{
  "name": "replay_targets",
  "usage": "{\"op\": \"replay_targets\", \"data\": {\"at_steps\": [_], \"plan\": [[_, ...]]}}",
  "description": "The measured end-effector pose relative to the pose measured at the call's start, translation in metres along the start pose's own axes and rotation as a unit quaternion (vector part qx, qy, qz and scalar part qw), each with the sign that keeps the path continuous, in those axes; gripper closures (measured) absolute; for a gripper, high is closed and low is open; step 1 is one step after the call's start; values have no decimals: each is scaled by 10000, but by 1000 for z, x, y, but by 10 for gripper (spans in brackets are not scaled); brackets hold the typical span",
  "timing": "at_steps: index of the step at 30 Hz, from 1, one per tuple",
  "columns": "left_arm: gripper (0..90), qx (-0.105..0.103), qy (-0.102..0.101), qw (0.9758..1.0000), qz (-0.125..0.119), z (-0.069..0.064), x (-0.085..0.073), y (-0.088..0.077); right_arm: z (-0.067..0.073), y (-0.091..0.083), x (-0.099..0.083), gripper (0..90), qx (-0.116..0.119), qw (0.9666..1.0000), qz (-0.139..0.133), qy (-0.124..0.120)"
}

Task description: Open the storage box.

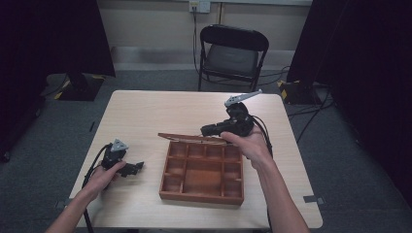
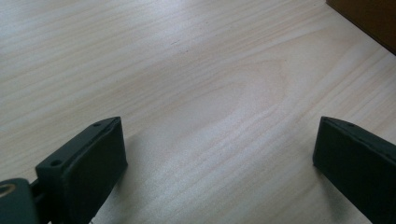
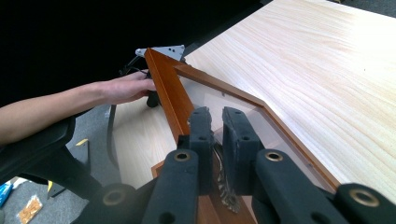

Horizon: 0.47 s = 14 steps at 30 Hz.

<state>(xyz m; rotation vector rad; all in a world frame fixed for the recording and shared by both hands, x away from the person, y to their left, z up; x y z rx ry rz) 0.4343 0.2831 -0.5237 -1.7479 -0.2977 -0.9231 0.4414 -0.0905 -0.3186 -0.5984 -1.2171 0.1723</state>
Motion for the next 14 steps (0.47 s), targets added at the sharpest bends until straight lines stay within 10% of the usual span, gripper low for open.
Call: {"op": "replay_targets", "data": {"at_steps": [14], "plan": [[19,0,-1,10000,1,0,0,0,0,0,0,830,5,10000,-3,10]]}}
Point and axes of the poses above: each handheld gripper's, and its own axes: y roughly forward along the jaws, x roughly out of its top, z roughly to its left, the point moved 3 cm from there along y, roughly forward along the jaws, and after that the axes turned 10 degrees about -y, right-handed, at the moved point
